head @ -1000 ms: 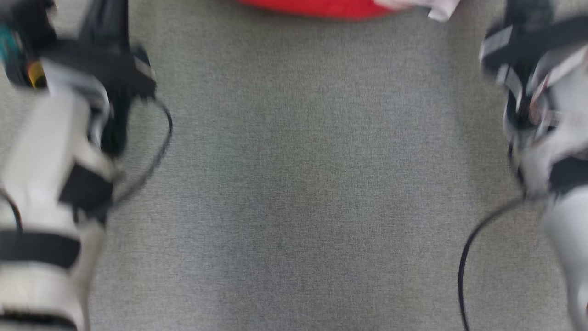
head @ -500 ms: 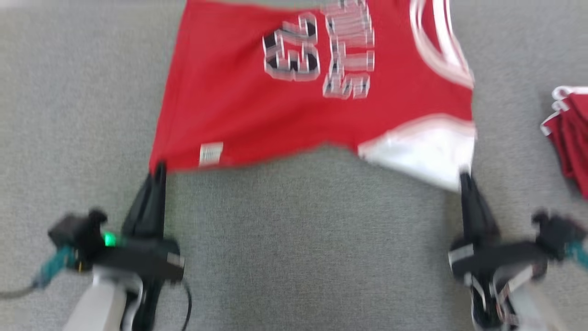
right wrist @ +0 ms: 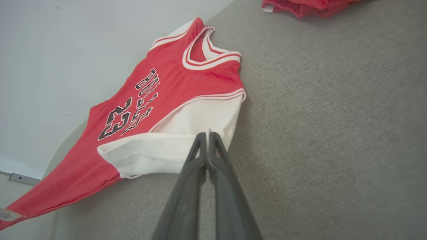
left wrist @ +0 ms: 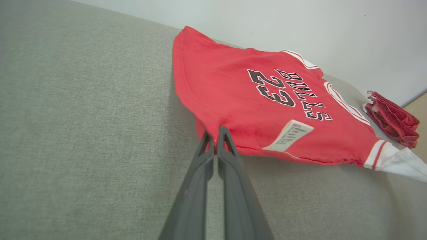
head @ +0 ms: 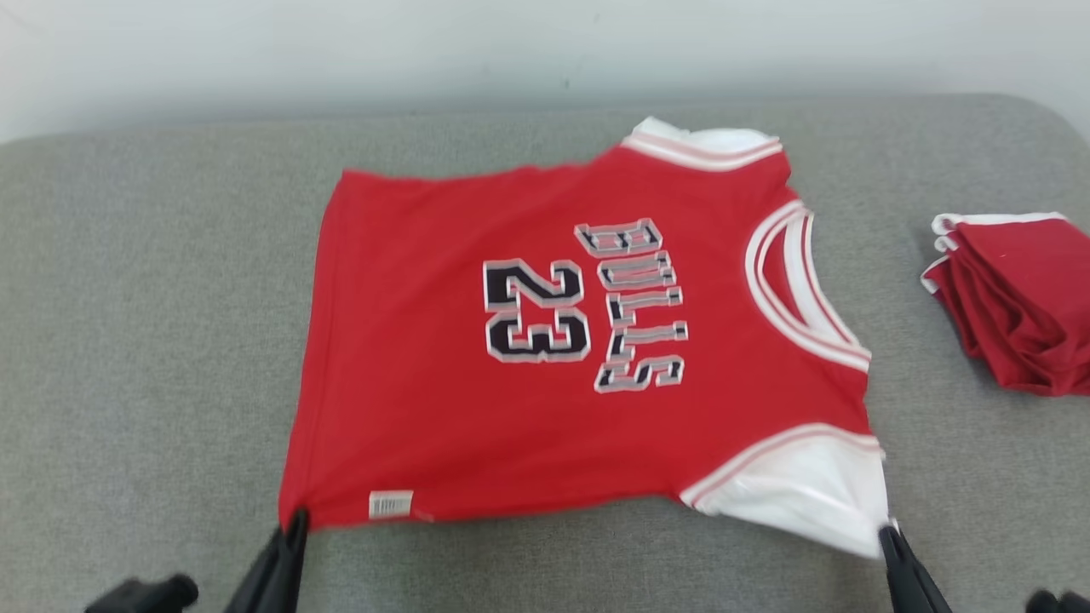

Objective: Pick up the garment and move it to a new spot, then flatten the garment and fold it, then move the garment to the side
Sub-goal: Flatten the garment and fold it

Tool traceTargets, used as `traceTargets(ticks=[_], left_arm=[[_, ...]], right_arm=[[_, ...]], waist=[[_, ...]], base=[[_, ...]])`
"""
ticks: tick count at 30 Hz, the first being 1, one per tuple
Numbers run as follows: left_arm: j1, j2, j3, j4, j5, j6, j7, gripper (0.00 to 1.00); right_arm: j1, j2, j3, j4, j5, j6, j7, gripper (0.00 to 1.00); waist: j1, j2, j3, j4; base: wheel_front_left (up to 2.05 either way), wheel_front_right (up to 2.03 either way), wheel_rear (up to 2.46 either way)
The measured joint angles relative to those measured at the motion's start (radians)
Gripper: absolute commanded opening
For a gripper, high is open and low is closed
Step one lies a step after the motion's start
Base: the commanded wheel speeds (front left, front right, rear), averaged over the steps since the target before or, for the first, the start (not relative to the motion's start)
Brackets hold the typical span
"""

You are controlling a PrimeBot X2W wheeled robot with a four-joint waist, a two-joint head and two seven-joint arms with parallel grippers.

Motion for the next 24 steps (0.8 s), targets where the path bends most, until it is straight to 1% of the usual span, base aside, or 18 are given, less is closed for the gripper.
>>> traceTargets(ticks=[3, 8, 11, 12, 14, 19, 24], left_arm=[[0.073, 0.016, -0.001, -0.067, -0.008, 0.031, 0.052, 0.0], [0.169, 0.035, -0.001, -0.15, -0.024, 0.075, 0.127, 0.0], [0.208, 0.047, 0.007, -0.193, -0.036, 0.1, 0.158, 0.0], [0.227, 0.058, 0.014, -0.217, -0.038, 0.116, 0.176, 0.0], [0.237, 0.068, 0.021, -0.24, -0.039, 0.124, 0.192, 0.0], [0.227, 0.086, 0.032, -0.263, -0.041, 0.126, 0.214, 0.0], [0.156, 0.108, 0.022, -0.228, -0.047, 0.089, 0.236, 0.0]], right_arm=[[0.072, 0.03, -0.042, -0.072, -0.015, 0.0, 0.082, 0.0], [0.169, 0.058, -0.077, -0.168, -0.046, 0.0, 0.216, 0.0], [0.206, 0.068, -0.094, -0.214, -0.057, 0.0, 0.257, 0.0], [0.222, 0.072, -0.106, -0.237, -0.073, 0.0, 0.277, 0.0], [0.229, 0.074, -0.115, -0.261, -0.08, 0.0, 0.285, 0.0], [0.193, 0.075, -0.133, -0.295, -0.146, 0.0, 0.272, 0.0], [0.107, 0.073, -0.109, -0.277, -0.233, 0.0, 0.248, 0.0]], waist=[[0.0001, 0.0, -0.022, -0.007], [0.0001, 0.0, -0.043, -0.018], [0.0002, 0.0, -0.046, -0.019], [0.0002, 0.0, -0.045, -0.019], [0.0003, 0.0001, -0.043, -0.019], [0.0002, 0.0002, -0.029, -0.017], [0.0004, 0.0002, -0.011, -0.012]], base=[[0.0, 0.0, 0.0], [0.0, 0.0, 0.0], [0.0, 0.0, 0.0], [0.0, 0.0, 0.0], [0.0, 0.0, 0.0], [0.0, 0.0, 0.0], [0.0, 0.0, 0.0]])
